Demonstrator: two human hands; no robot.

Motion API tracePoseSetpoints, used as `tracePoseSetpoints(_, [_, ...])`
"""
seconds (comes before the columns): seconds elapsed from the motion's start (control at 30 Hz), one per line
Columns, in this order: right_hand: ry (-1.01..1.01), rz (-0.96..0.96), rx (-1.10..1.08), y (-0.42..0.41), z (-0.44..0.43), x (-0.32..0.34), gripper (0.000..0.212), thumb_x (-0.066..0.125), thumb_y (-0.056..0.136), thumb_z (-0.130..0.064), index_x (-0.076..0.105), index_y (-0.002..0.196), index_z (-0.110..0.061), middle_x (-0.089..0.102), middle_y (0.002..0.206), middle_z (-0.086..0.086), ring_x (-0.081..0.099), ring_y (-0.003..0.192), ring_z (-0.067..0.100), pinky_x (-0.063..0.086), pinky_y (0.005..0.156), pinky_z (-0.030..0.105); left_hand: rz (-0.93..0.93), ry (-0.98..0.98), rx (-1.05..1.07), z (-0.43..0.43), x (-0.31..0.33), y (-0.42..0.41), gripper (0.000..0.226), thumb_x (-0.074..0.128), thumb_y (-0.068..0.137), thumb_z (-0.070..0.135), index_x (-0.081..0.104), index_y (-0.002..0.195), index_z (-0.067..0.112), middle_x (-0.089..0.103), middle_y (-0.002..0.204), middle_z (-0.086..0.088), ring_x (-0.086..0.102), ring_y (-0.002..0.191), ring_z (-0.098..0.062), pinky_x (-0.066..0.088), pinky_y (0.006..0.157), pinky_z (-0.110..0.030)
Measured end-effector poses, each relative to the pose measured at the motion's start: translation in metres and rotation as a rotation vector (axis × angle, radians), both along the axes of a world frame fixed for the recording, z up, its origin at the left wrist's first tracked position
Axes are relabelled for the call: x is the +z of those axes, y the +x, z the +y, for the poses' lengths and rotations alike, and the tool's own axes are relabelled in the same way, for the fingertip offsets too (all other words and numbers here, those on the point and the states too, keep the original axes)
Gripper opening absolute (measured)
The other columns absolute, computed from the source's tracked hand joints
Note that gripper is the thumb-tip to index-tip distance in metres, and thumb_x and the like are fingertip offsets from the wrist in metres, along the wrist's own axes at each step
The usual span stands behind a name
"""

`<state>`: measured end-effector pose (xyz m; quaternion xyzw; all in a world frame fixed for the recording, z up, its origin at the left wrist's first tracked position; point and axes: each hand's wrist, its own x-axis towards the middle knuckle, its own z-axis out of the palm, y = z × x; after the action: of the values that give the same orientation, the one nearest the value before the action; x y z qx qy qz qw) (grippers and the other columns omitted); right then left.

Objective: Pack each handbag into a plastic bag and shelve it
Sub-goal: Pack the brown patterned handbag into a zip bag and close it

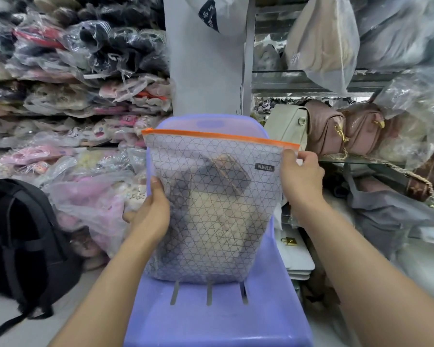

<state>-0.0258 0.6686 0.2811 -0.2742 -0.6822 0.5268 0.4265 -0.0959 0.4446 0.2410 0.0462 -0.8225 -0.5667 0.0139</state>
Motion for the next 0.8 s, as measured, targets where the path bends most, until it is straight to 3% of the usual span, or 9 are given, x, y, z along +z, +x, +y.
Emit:
tracePoseSetpoints(0.1, [0.043,-0.186,0.086,0.005,-0.010,0.000,0.050,0.041,0.095,-0.059,0.022,0.125,-0.025,0.056,0.121,0.017,0.059,0.100,0.039,0.056,0.089,0.054,-0.070,0.076,-0.102,-0.002,-0.009,-0.006,0.110,0.011,0.074,0.096,0.050,0.145,0.022,0.044,0.150,-0.028,0.058,0.119,-0.039,0.052,0.093,-0.052])
tracePoseSetpoints(0.17, [-0.090,-0.273,0.241,0.008,-0.022,0.002,0.064,0.043,0.099,-0.057,0.009,0.143,-0.025,0.055,0.114,0.012,0.066,0.083,0.035,0.063,0.066,0.049,-0.070,0.204,-0.174,-0.003,-0.012,-0.003,0.097,0.016,0.077,0.094,0.060,0.128,0.024,0.064,0.097,-0.005,0.067,0.091,-0.032,0.054,0.075,-0.038])
tracePoseSetpoints(0.2, [-0.141,-0.320,0.310,0.011,-0.027,0.003,0.077,0.043,0.100,-0.058,-0.002,0.153,-0.026,0.051,0.122,0.011,0.071,0.080,0.037,0.063,0.061,0.050,-0.064,0.270,-0.213,-0.003,-0.013,-0.001,0.087,0.020,0.083,0.089,0.060,0.128,0.026,0.043,0.118,0.011,0.066,0.102,-0.031,0.056,0.081,-0.039])
tracePoseSetpoints(0.27, [-0.169,-0.389,0.404,0.014,-0.032,0.004,0.090,0.043,0.098,-0.066,-0.013,0.158,-0.030,0.046,0.137,0.016,0.075,0.074,0.042,0.063,0.060,0.055,-0.078,0.389,-0.255,-0.003,-0.016,-0.003,0.079,0.026,0.086,0.086,0.057,0.134,0.032,0.064,0.132,-0.014,0.060,0.121,-0.033,0.057,0.088,-0.047])
tracePoseSetpoints(0.43, [-0.235,-0.410,0.553,0.016,-0.029,0.012,0.094,0.039,0.081,-0.090,0.022,0.158,-0.037,0.042,0.146,0.016,0.070,0.093,0.054,0.062,0.064,0.061,-0.050,0.611,-0.225,-0.002,-0.006,0.005,0.067,0.027,0.098,0.070,0.073,0.088,0.022,0.077,0.071,-0.001,0.067,0.086,-0.025,0.055,0.093,-0.051])
tracePoseSetpoints(0.6, [-0.590,-0.278,0.763,0.004,-0.014,0.000,0.098,0.061,0.064,-0.093,0.060,0.136,-0.025,0.059,0.139,0.018,0.066,0.109,0.052,0.054,0.080,0.074,0.180,0.468,-0.085,0.010,-0.019,0.005,0.057,0.047,0.089,0.057,0.069,0.087,0.004,0.073,0.089,-0.016,0.061,0.069,-0.026,0.058,0.075,-0.042])
tracePoseSetpoints(0.63, [-0.615,-0.281,0.757,0.000,-0.012,-0.006,0.092,0.069,0.065,-0.086,0.063,0.131,-0.022,0.065,0.130,0.021,0.069,0.107,0.048,0.054,0.082,0.074,0.295,0.368,-0.063,0.012,-0.025,0.005,0.039,0.054,0.083,0.051,0.061,0.059,0.020,0.057,0.057,-0.008,0.051,0.060,-0.023,0.054,0.064,-0.036])
tracePoseSetpoints(0.67, [-0.623,-0.296,0.735,-0.003,-0.011,-0.013,0.082,0.076,0.068,-0.077,0.065,0.127,-0.020,0.070,0.124,0.021,0.071,0.105,0.044,0.055,0.083,0.071,0.387,0.284,-0.074,0.016,-0.034,0.008,0.040,0.058,0.080,0.042,0.029,0.062,0.022,0.034,0.061,0.010,0.040,0.055,-0.017,0.044,0.054,-0.030])
tracePoseSetpoints(0.8, [-0.582,-0.403,0.745,-0.009,-0.007,-0.046,0.040,0.074,0.091,-0.024,0.067,0.127,-0.008,0.074,0.117,0.014,0.072,0.091,0.029,0.058,0.089,0.053,0.436,0.111,-0.087,0.027,-0.093,0.024,0.020,0.071,0.080,0.017,0.053,0.072,0.016,0.047,0.110,-0.001,0.051,0.083,0.000,0.040,0.077,-0.016])
